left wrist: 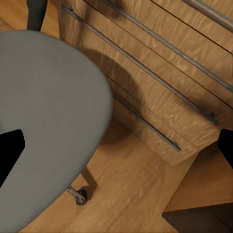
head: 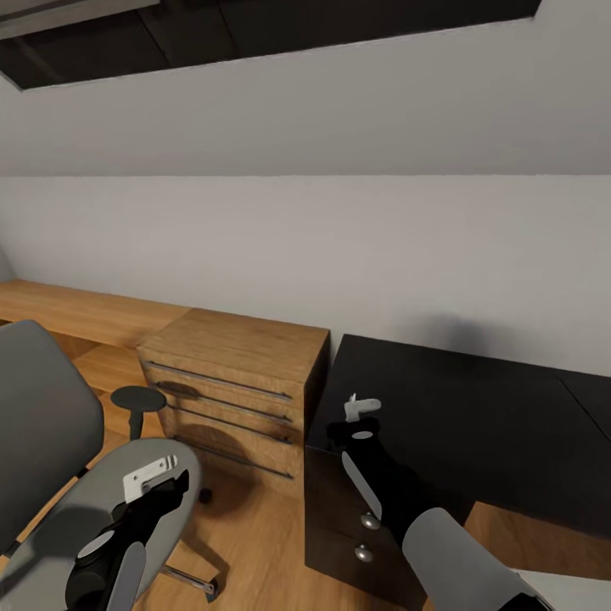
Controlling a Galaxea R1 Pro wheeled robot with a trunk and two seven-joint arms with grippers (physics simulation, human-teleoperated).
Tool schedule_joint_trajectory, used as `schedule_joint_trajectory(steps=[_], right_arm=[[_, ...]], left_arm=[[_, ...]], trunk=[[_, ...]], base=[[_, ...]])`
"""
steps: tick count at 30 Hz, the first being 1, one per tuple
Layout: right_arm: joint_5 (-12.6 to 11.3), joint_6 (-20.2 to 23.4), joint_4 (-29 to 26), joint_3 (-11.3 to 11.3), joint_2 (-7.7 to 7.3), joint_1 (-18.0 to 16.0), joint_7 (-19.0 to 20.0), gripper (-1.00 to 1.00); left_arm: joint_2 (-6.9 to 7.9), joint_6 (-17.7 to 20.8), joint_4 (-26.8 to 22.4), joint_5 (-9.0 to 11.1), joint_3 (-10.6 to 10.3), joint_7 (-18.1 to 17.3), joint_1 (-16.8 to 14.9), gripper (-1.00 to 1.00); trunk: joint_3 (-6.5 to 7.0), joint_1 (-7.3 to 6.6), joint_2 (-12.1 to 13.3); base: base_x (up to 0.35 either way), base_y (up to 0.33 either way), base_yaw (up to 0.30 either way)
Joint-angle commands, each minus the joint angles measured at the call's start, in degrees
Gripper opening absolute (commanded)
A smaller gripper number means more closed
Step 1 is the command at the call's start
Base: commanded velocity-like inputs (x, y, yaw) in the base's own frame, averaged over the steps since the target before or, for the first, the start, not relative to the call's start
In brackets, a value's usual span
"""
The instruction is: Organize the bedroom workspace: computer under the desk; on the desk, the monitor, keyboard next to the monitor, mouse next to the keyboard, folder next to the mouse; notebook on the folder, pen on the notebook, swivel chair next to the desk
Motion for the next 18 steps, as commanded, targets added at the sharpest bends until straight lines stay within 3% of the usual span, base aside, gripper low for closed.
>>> schedule_joint_trajectory(steps=[1,18], right_arm=[[-0.59,0.19,-0.07,0.28,-0.05,-0.06,-0.54,1.00],[-0.64,0.19,-0.05,0.24,-0.07,-0.06,-0.54,1.00]], left_arm=[[-0.03,0.22,-0.08,0.61,0.02,0.40,-0.05,1.00],[0.04,0.40,0.00,0.61,0.00,0.40,-0.09,1.00]], trunk=[[-0.25,0.22,-0.45],[-0.60,0.66,-1.25]], base=[[0.000,0.000,0.000],[0.000,0.000,0.000]])
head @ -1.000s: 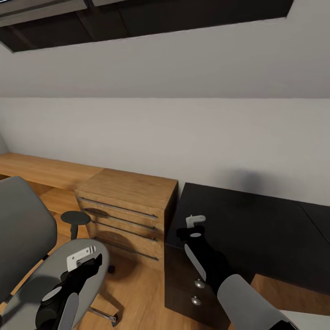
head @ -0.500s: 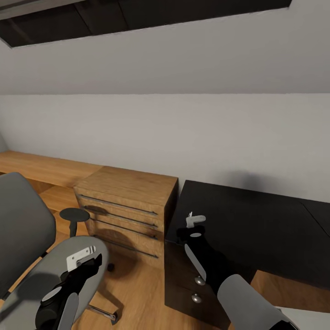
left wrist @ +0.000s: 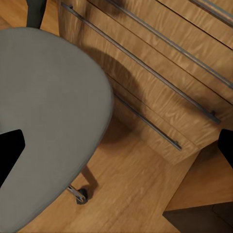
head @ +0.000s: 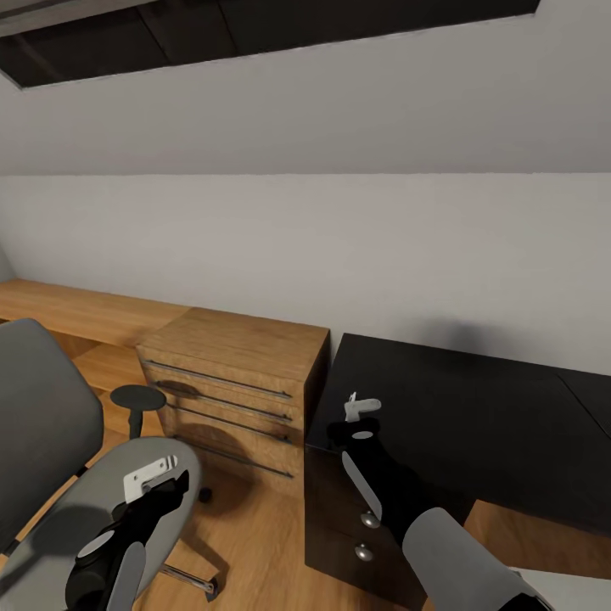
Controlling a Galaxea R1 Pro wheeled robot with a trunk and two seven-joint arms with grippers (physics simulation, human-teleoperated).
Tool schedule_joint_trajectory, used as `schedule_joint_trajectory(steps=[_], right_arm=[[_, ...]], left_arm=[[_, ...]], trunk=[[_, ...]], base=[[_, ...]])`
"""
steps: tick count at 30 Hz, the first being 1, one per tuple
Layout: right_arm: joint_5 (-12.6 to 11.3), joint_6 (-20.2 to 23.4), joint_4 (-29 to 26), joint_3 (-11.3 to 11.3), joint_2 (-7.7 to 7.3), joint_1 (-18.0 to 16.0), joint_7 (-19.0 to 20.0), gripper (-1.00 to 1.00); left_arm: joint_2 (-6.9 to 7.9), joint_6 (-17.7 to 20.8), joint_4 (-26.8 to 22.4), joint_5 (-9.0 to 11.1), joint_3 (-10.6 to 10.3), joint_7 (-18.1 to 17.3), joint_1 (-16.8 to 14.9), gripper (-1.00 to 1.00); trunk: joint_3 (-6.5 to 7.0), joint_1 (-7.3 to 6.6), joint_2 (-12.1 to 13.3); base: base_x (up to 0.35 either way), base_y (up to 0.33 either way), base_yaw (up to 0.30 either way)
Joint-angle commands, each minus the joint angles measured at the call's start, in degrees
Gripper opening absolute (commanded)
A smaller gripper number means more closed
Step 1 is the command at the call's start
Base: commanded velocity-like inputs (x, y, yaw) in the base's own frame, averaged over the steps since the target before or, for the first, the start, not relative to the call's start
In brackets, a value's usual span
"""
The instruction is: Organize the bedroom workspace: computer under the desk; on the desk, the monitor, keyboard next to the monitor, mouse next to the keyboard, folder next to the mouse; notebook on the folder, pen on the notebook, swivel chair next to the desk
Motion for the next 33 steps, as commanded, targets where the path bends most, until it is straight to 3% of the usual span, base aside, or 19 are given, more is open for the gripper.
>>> schedule_joint_trajectory(steps=[1,30,33], right_arm=[[-0.60,0.19,-0.05,0.24,-0.04,-0.06,-0.54,1.00],[-0.61,-1.04,0.00,-0.60,-0.10,-0.06,-0.53,1.00],[-0.62,-1.04,0.00,-0.64,-0.11,-0.06,-0.54,1.00]], left_arm=[[-0.03,0.26,-0.08,0.61,0.03,0.40,-0.03,1.00],[-0.07,0.15,-0.08,0.58,-0.06,0.40,-0.01,1.00],[-0.09,0.14,-0.08,0.60,-0.06,0.40,-0.02,1.00]], trunk=[[-0.06,0.00,-0.03],[-0.06,0.00,-0.03],[-0.60,0.66,-1.24]], base=[[0.000,0.000,0.000],[0.046,0.000,0.000],[0.000,0.000,0.000]])
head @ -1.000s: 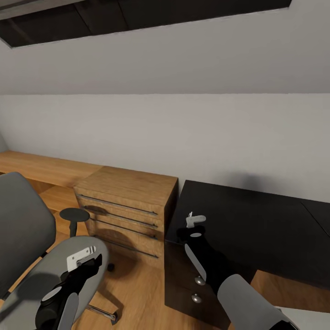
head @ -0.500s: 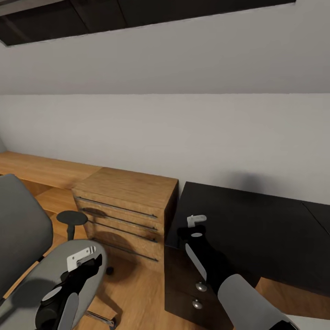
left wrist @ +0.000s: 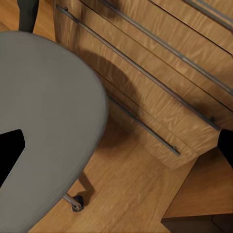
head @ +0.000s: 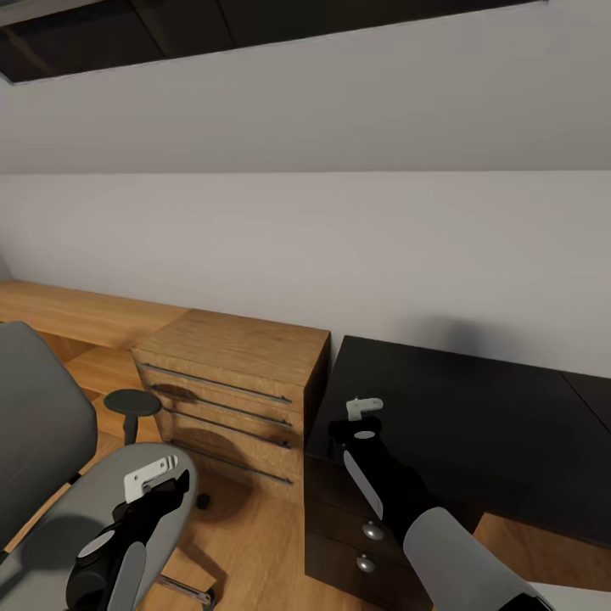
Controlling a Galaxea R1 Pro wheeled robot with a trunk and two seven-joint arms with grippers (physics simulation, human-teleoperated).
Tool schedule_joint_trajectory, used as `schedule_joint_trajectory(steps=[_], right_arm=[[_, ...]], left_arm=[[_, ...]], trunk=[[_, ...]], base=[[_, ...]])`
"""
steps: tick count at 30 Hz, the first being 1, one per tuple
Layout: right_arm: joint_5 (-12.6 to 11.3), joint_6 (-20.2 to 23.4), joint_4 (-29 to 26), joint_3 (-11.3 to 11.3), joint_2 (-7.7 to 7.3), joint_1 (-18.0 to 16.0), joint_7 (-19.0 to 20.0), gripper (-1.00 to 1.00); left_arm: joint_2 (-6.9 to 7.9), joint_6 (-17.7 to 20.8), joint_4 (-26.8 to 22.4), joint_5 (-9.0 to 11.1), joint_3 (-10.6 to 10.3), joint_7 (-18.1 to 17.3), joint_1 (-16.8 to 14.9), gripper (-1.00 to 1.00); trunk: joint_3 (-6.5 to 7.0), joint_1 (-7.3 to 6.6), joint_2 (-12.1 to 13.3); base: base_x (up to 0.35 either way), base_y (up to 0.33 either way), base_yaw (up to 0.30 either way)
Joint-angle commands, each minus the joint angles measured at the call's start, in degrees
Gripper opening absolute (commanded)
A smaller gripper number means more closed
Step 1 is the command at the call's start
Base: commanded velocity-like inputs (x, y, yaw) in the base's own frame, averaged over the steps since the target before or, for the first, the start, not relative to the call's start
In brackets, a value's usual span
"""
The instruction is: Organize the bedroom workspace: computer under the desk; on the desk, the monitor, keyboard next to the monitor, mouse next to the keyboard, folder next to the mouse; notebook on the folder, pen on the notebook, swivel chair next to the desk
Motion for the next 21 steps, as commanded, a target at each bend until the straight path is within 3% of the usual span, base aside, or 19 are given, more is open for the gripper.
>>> schedule_joint_trajectory(steps=[1,10,17,21], right_arm=[[-0.59,0.19,-0.07,0.29,-0.05,-0.06,-0.54,1.00],[-0.57,0.19,-0.07,0.25,-0.05,-0.06,-0.54,1.00],[-0.59,0.19,-0.07,0.25,-0.05,-0.06,-0.54,1.00],[-0.57,0.19,-0.07,0.24,-0.05,-0.06,-0.54,1.00]], left_arm=[[-0.04,0.22,-0.08,0.61,0.03,0.40,-0.03,1.00],[0.03,0.21,-0.08,0.60,0.03,0.40,-0.04,1.00],[0.03,0.21,-0.07,0.57,0.03,0.40,-0.05,1.00],[0.03,0.21,-0.08,0.61,0.03,0.40,-0.04,1.00]], trunk=[[-0.25,0.22,-0.45],[-1.86,2.20,-4.06],[-1.86,2.20,-4.06],[-2.58,3.08,-5.66]], base=[[0.000,0.000,0.000],[0.000,0.000,0.000],[0.000,0.000,0.000],[0.000,0.000,0.000]])
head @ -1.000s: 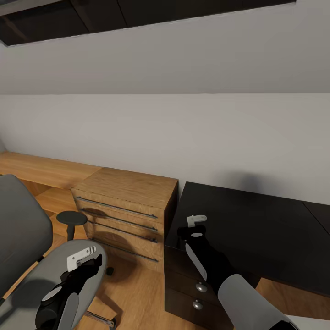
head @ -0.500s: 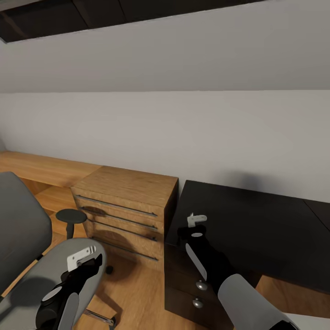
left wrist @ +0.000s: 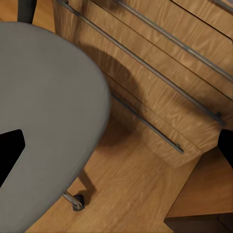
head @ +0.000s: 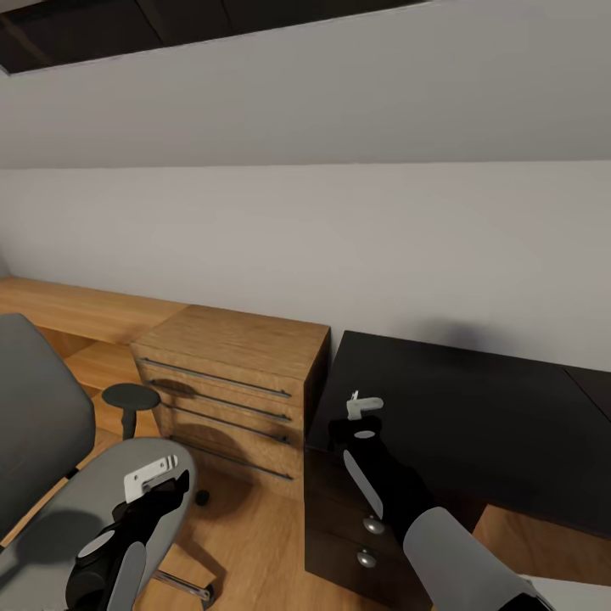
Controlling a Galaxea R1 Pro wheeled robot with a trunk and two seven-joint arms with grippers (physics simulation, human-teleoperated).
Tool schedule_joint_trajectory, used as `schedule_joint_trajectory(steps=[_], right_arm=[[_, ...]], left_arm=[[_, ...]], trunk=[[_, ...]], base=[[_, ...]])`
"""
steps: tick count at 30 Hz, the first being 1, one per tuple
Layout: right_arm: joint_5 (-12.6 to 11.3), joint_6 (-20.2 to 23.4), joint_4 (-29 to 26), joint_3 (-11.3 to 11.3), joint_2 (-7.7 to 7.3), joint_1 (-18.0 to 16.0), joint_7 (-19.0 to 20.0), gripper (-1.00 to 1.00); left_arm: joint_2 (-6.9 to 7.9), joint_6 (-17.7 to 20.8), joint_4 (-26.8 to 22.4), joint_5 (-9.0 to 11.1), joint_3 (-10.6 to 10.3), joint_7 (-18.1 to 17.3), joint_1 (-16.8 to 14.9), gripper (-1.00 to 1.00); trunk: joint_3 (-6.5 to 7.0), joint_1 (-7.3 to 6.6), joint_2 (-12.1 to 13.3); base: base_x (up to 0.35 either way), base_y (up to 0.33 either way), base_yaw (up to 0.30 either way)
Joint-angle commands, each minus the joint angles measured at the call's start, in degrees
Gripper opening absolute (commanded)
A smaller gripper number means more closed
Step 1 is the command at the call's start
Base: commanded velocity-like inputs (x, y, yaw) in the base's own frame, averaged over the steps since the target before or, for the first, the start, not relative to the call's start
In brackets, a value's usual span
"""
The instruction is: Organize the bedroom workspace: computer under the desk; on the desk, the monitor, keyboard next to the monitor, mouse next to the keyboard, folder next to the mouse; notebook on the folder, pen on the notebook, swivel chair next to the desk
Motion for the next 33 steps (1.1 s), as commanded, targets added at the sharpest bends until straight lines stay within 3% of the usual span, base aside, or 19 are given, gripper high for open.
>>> schedule_joint_trajectory(steps=[1,5,33], right_arm=[[-0.62,0.49,0.00,0.26,-0.06,-0.03,-0.52,1.00],[-0.60,0.54,0.00,0.26,-0.06,-0.03,-0.52,1.00],[-0.57,0.75,0.00,0.23,-0.06,-0.03,-0.61,1.00]], left_arm=[[-0.03,0.22,-0.08,0.61,0.03,0.40,-0.05,1.00],[-0.03,0.21,-0.08,0.62,0.07,0.40,-0.05,1.00],[-0.10,0.22,-0.08,0.62,0.12,0.40,-0.05,1.00]], trunk=[[-0.25,0.23,-0.44],[-0.97,1.11,-2.05],[-0.97,1.11,-2.05]], base=[[0.000,0.000,0.000],[0.000,0.000,0.000],[0.000,0.000,0.000]])
